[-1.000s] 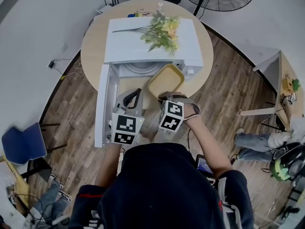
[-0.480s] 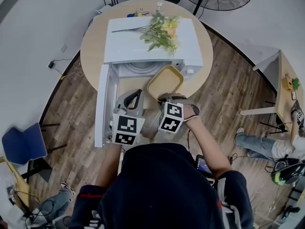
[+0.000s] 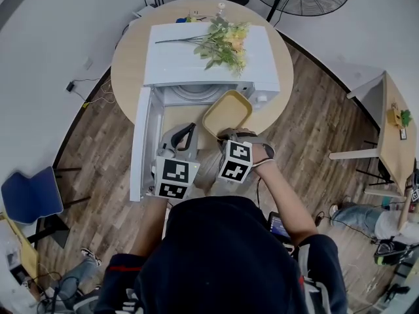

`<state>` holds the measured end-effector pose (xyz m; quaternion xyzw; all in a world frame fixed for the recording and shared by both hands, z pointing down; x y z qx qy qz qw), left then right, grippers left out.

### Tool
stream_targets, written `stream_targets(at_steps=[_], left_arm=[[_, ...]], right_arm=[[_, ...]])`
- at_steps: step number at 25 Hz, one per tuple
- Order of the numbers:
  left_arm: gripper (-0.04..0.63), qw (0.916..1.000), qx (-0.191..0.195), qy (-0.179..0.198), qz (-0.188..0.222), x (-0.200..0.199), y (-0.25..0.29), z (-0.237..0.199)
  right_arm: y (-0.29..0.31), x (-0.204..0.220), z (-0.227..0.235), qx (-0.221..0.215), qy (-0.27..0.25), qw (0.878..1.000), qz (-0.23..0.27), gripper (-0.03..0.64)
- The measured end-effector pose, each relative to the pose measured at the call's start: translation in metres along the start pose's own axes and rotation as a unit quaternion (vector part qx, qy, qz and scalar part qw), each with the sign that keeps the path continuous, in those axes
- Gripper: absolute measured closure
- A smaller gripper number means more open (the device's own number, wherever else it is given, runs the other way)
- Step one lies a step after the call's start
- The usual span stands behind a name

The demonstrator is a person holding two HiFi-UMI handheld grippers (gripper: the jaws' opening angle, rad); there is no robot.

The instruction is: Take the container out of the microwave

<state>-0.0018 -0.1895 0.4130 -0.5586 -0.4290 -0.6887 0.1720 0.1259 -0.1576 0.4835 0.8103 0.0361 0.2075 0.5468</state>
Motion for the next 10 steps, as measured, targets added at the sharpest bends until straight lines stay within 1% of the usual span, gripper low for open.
stream_targets(at_steps=[10], left_arm=[[0.581,1.0,-0.001,0.003,0.002,-0.0006,0.0001,0.002]], right_arm=[[0.0004,-0.0002,-0.0027,-0.004,0.0,1.0,0.002,0.589]])
Point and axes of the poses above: the fingertips, and each gripper's own axes: y forward along the fingers, z to its right, x out of its underside, the point moved 9 cm from there along -y, backward along the fingers, and after that the axes turned 3 degrees about -y, right-handed, at the moved point
